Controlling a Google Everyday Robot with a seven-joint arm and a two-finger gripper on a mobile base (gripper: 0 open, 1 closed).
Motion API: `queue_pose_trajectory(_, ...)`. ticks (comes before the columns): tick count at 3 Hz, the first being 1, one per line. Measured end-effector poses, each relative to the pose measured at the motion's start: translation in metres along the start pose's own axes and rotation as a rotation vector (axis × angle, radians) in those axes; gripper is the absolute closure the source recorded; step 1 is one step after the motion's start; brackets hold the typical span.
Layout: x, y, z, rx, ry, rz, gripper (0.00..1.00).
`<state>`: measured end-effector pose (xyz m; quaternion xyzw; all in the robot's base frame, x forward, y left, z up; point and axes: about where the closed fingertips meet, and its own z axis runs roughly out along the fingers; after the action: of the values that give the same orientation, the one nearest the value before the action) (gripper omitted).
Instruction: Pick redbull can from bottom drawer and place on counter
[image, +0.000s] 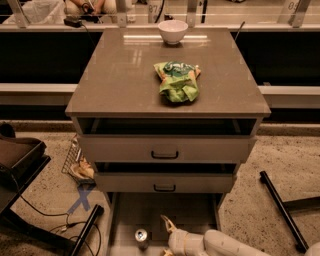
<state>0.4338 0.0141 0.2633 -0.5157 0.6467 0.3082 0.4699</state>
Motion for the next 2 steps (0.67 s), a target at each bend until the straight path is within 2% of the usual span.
queue_pose_trajectory(2,0.018,0.016,0.064,-0.083,-0.088,-0.054,0.02)
